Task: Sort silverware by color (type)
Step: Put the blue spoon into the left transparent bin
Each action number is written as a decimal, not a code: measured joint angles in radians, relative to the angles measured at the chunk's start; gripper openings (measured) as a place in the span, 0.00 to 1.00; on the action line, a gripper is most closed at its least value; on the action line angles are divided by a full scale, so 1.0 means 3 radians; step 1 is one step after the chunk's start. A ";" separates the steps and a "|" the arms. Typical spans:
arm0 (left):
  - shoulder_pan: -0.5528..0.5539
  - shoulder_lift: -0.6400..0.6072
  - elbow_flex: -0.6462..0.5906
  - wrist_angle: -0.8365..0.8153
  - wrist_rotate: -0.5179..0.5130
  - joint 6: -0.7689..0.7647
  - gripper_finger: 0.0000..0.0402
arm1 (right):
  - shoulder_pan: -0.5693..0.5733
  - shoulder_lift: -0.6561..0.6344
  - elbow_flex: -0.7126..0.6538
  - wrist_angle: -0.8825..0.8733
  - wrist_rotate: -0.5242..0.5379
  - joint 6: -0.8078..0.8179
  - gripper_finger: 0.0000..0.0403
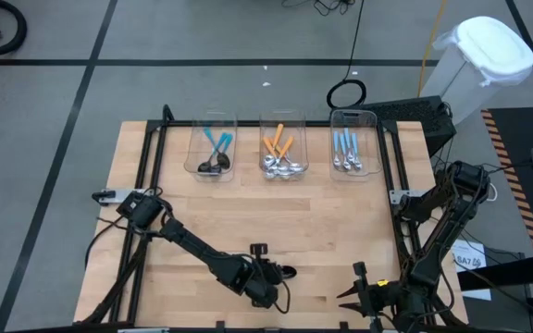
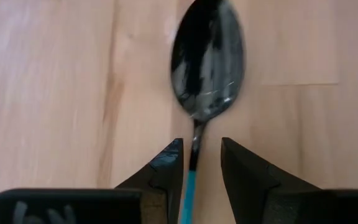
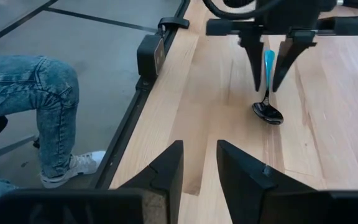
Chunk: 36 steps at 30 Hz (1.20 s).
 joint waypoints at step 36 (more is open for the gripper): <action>0.0110 0.0228 -0.0165 0.0444 0.0101 -0.0391 0.02 | -0.0006 0.0000 -0.0001 0.0227 0.0174 -0.0025 0.23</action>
